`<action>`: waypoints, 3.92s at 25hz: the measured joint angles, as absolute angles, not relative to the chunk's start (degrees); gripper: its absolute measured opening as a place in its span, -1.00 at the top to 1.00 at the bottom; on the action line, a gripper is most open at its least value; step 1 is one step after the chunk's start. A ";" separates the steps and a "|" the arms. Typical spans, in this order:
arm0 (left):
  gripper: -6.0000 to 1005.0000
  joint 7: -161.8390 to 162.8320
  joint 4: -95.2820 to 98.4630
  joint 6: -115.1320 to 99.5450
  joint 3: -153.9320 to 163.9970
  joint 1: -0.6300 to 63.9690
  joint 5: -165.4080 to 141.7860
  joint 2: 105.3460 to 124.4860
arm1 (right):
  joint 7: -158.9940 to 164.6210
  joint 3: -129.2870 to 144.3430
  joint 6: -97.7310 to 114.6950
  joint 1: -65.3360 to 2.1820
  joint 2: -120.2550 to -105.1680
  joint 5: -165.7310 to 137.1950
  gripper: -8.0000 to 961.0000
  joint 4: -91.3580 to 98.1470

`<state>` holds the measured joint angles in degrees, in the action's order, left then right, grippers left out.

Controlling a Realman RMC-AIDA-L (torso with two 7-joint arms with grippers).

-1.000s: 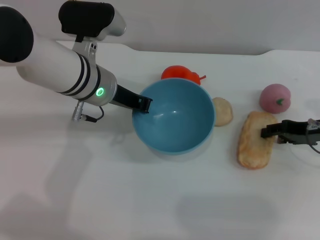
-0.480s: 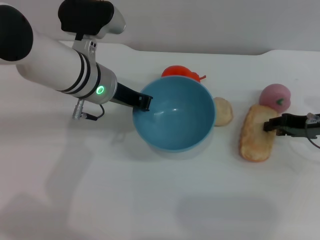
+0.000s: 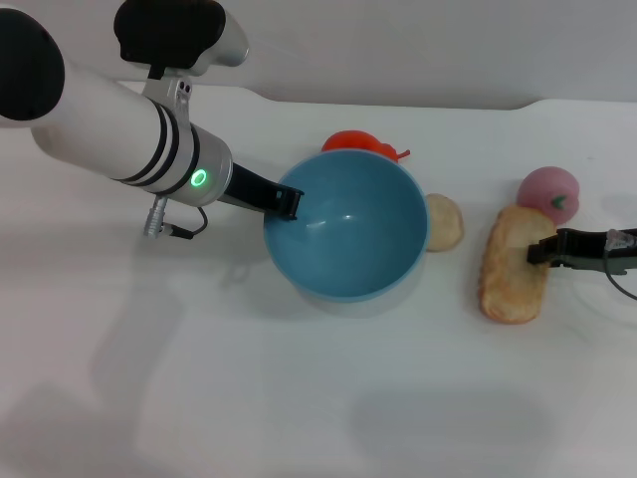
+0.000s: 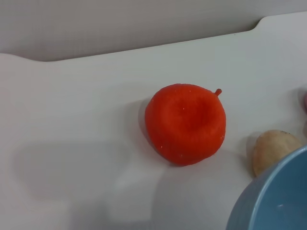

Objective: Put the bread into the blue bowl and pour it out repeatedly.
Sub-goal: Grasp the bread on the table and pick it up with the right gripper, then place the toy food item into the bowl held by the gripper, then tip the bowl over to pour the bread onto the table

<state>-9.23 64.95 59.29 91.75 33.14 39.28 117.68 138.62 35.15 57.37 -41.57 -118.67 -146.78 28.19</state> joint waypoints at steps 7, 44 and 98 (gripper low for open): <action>0.99 -9.57 64.86 59.48 91.76 33.03 39.29 117.65 | 130.50 35.25 60.71 -40.65 -118.66 -141.68 0.64 28.21; 0.99 -11.82 60.50 64.71 92.37 35.48 39.11 117.90 | 111.20 53.67 81.93 -37.42 -118.70 -105.97 0.83 47.08; 0.99 -15.85 58.67 45.35 99.62 37.39 37.51 118.03 | 75.93 49.74 67.83 -19.13 -118.65 -48.68 -0.05 21.26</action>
